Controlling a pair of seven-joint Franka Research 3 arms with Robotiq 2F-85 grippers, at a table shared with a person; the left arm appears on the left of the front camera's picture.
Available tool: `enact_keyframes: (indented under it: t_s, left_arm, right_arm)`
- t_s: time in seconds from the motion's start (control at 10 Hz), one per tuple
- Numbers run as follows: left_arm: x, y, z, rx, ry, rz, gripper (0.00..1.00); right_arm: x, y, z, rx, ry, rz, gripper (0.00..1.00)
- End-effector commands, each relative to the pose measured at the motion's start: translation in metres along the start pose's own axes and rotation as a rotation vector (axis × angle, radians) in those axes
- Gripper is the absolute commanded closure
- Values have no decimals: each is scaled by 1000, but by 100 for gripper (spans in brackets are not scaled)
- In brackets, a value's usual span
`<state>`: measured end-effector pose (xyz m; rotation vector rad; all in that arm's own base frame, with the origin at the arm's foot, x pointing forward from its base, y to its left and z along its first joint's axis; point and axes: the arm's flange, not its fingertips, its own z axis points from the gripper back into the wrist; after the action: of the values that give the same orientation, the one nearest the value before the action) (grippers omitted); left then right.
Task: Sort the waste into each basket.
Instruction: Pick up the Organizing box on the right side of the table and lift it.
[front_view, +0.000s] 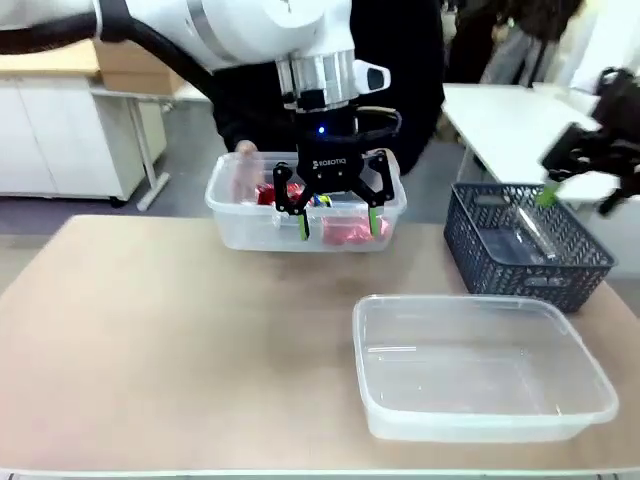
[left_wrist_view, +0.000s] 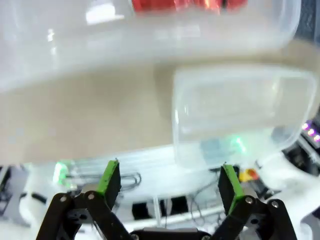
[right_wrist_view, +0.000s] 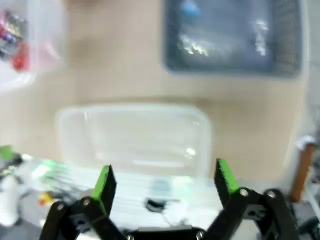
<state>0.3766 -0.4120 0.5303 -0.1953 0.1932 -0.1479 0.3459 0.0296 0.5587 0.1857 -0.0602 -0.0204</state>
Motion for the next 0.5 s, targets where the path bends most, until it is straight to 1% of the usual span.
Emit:
enact_keyframes:
  t_s: [0.0, 0.1, 0.4]
  left_arm:
    - [21, -1, 10, 22, 143, -74, 0]
    - [0, 0, 0, 0, 0, 0, 0]
    - [0, 0, 0, 0, 0, 0, 0]
  right_arm:
    - [-32, -17, -10, -175, -8, 186, 0]
    - [0, 0, 0, 0, 0, 0, 0]
    - [0, 0, 0, 0, 0, 0, 0]
